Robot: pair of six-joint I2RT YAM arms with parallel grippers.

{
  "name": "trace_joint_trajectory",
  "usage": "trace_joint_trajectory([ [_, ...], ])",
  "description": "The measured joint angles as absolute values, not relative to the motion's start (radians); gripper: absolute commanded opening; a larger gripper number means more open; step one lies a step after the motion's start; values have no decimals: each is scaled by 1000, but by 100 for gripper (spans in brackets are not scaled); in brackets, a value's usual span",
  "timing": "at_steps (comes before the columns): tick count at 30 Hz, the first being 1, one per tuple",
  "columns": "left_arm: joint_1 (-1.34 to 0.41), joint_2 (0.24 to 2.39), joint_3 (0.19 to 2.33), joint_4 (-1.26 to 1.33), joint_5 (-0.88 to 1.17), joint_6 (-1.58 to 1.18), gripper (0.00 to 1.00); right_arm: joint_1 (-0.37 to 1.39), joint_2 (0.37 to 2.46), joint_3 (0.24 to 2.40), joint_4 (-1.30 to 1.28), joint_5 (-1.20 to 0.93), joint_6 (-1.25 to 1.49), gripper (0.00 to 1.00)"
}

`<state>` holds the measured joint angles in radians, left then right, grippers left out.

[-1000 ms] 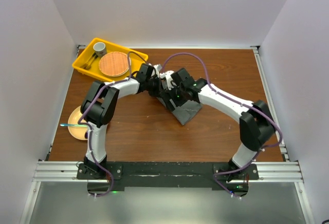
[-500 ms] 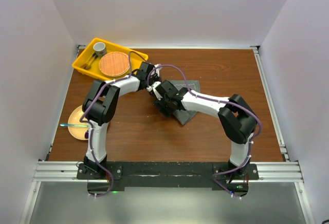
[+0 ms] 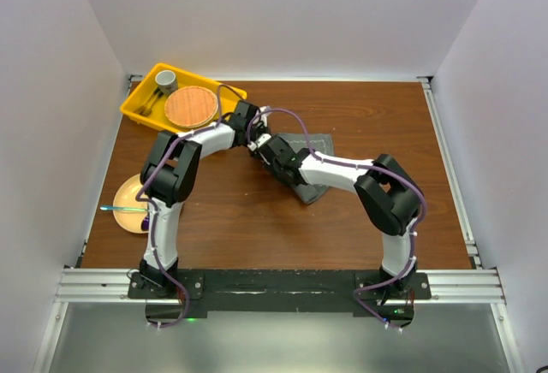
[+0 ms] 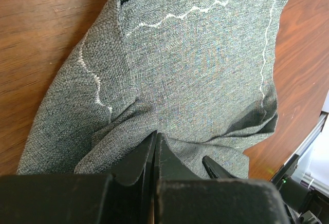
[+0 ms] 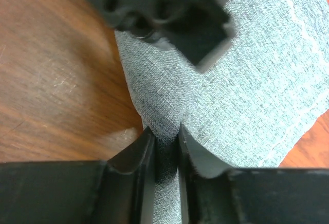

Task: Fold the napkin, place the utensils inside, and roll it up
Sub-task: Roll the napkin with the utensil

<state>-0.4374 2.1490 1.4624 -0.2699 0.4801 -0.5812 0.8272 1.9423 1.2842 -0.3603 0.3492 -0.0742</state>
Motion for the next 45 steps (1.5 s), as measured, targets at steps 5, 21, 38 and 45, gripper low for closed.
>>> trace_joint_trajectory([
  [5, -434, 2148, 1468, -281, 472, -586, 19, 806, 1922, 1258, -333, 307, -44, 0],
  [21, -339, 1930, 1513, -323, 324, -654, 33, 536, 1919, 1195, -194, -388, 149, 0],
  [38, -422, 1943, 1297, -103, 438, -749, 26, 335, 2128, 1235, -198, -978, 355, 0],
  [45, -439, 1988, 1292, -68, 442, -756, 25, 333, 2110, 1259, -286, -896, 379, 0],
])
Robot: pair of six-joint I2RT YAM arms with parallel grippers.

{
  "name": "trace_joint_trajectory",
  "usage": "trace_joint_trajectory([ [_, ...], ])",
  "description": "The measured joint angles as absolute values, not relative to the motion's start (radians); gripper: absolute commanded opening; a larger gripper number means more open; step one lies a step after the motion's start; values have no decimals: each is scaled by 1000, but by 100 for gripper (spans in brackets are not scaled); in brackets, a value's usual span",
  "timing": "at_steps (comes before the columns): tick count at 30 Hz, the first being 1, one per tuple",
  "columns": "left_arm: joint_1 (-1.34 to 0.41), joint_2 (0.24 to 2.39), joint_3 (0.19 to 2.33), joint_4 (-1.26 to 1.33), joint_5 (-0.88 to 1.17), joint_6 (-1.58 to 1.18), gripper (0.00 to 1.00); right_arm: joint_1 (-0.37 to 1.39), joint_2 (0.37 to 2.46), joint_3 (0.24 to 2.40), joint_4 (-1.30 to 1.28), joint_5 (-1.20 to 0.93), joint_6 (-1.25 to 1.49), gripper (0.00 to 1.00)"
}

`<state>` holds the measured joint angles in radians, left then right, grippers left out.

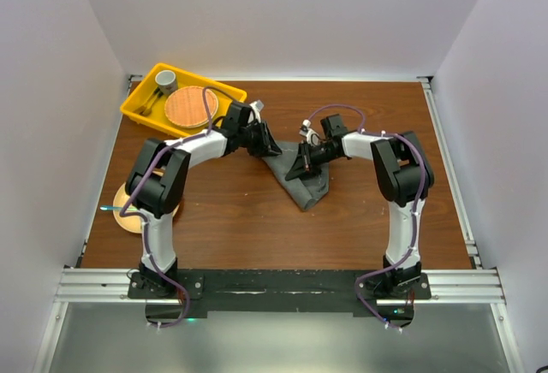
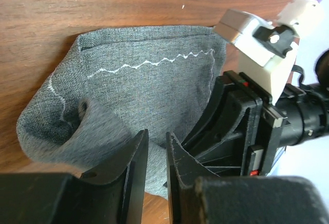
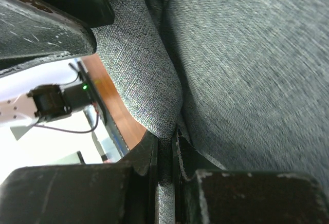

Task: Fold the napkin, place the utensils inside, and roll it up
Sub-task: Roll the napkin with the utensil

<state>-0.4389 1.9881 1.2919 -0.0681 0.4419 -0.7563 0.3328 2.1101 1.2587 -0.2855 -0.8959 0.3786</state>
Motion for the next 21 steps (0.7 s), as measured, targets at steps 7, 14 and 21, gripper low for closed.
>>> trace_joint_trajectory([
  [7, -440, 1998, 1287, -38, 443, -757, 25, 336, 2086, 1258, -316, -817, 427, 1],
  [14, -446, 2072, 1315, 45, 460, -748, 24, 330, 2074, 1266, -360, -718, 424, 16],
  [21, -439, 2133, 1320, 119, 469, -740, 22, 340, 2053, 1305, -445, -643, 379, 44],
])
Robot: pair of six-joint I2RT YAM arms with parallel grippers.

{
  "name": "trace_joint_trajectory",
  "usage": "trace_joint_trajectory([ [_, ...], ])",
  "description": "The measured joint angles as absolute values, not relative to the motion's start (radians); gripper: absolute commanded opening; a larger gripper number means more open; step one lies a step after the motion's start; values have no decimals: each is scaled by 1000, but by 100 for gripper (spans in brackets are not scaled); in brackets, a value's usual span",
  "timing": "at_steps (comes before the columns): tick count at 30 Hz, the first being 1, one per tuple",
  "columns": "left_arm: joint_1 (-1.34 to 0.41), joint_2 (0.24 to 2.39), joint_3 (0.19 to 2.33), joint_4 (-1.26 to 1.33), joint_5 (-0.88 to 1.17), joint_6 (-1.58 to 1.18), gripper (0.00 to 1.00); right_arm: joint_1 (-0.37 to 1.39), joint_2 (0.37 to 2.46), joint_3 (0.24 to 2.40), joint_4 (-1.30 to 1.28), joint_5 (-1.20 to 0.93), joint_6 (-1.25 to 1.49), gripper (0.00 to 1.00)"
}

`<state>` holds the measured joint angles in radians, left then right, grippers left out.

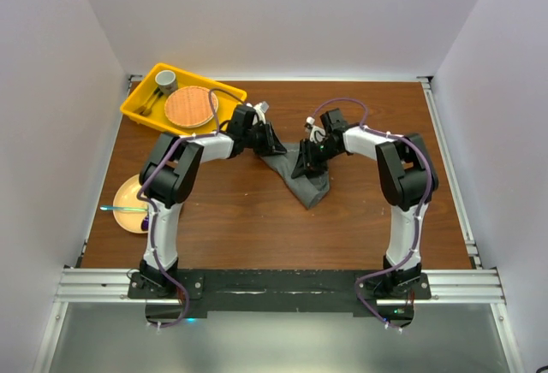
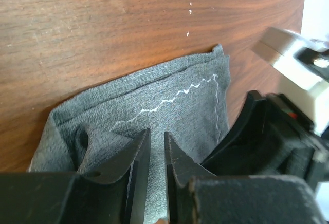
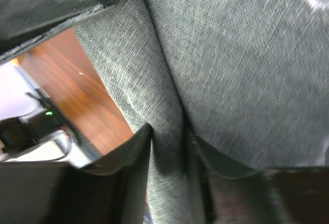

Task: Fold the napkin, place the utensils inside, and roll it up
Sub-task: Roll the napkin with the utensil

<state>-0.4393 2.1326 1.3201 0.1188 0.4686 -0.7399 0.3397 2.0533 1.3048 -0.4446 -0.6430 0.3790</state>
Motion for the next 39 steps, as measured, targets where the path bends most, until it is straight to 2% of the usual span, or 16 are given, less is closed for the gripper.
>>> trace_joint_trajectory([
  [6, -439, 2134, 1320, 125, 468, -730, 22, 341, 1993, 1347, -575, -483, 263, 57],
  [11, -439, 2134, 1320, 124, 469, -711, 22, 342, 1904, 1348, -680, -364, 179, 58],
  [14, -439, 2134, 1320, 123, 469, -709, 22, 344, 1832, 1327, -699, -328, 154, 55],
  [20, -439, 2136, 1330, 105, 474, -689, 22, 347, 1779, 1195, -671, -290, 149, 38],
  [26, -439, 2146, 1367, 43, 484, -669, 26, 348, 1798, 1124, -631, -229, 172, 35],
  [28, -439, 2146, 1384, 8, 483, -662, 30, 353, 1798, 1129, -634, -218, 175, 39],
  [30, -439, 2146, 1406, -33, 482, -657, 35, 359, 1797, 1134, -638, -204, 175, 50],
  [34, -437, 2137, 1460, -113, 468, -650, 38, 381, 1764, 1158, -674, -146, 170, 73],
  [36, -434, 2128, 1510, -172, 453, -651, 41, 400, 1723, 1165, -691, -114, 161, 79],
  [39, -427, 2098, 1583, -267, 404, -662, 45, 459, 1633, 1174, -690, -66, 122, 80],
])
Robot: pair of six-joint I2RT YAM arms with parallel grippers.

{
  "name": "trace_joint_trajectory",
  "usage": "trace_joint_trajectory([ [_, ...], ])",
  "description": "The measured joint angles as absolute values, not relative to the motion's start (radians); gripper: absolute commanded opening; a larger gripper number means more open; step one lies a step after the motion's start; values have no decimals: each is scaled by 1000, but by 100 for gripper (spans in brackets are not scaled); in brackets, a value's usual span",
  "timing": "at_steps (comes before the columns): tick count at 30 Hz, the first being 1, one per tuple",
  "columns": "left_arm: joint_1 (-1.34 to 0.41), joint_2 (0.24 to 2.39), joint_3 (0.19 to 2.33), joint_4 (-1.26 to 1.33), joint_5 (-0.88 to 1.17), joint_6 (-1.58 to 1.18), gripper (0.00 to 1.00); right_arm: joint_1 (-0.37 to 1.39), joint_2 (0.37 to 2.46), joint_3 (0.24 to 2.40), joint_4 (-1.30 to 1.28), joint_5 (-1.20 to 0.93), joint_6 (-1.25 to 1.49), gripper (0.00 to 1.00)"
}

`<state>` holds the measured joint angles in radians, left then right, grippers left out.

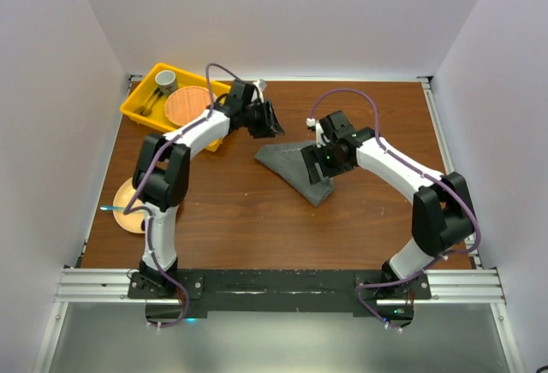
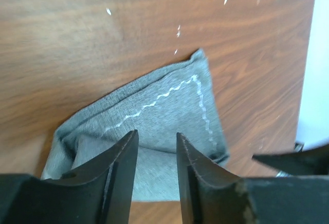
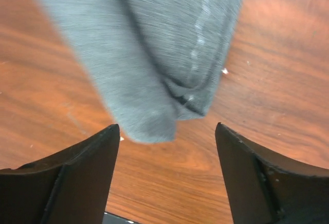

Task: Fold the napkin, place the utensils inside, and roll it up
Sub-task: Roll the napkin with the utensil

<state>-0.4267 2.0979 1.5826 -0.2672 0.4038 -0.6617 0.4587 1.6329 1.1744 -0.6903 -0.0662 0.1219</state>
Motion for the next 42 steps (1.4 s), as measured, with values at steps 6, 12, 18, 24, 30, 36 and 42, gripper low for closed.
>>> trace_joint_trajectory([
  [6, -407, 1914, 1590, -444, 275, -706, 46, 569, 1633, 1241, -654, -25, 64, 77],
  [12, -376, 1615, 1378, -485, 238, -749, 45, 670, 1795, 1353, -615, 77, 33, 71],
  [18, -373, 1499, 1222, -503, 236, -767, 45, 758, 1919, 1397, -606, 165, -3, 68],
  [24, -372, 1480, 1156, -505, 236, -767, 45, 787, 1966, 1412, -606, 228, -31, 70],
  [30, -365, 1480, 1152, -488, 246, -767, 45, 786, 1972, 1406, -583, 291, -46, 68],
  [36, -360, 1488, 1153, -480, 260, -767, 45, 786, 1978, 1374, -541, 320, -46, 58],
  [42, -354, 1524, 1153, -478, 277, -766, 45, 764, 1978, 1357, -506, 317, -30, 31],
])
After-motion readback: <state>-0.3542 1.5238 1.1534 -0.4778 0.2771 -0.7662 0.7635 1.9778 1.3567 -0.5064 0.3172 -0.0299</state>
